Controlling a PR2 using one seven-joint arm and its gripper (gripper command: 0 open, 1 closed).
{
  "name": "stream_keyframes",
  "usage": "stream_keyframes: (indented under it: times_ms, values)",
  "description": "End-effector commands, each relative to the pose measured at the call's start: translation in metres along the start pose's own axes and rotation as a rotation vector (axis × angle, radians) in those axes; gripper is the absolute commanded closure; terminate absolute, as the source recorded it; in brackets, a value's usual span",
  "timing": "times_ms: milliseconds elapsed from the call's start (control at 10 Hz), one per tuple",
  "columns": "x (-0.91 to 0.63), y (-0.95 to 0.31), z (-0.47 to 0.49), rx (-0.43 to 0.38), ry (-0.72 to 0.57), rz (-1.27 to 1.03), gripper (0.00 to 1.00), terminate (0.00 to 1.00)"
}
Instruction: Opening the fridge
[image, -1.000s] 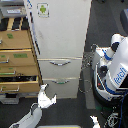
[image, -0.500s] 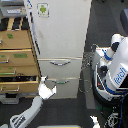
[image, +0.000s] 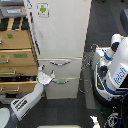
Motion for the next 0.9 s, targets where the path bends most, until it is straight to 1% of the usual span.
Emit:
stream_keyframes:
  times_ms: [100, 400, 700, 900]
  values:
    - [0.046, 0.077, 0.023, 0.069, 0.029, 0.162, 0.0, 0.0]
    - [0.054, 0.1, 0.03, 0.105, 0.028, 0.139, 0.0, 0.0]
    - [0.064, 0.132, 0.036, 0.119, 0.019, 0.136, 0.0, 0.0]
    - [0.087, 0.148, 0.044, 0.077, 0.014, 0.163, 0.0, 0.0]
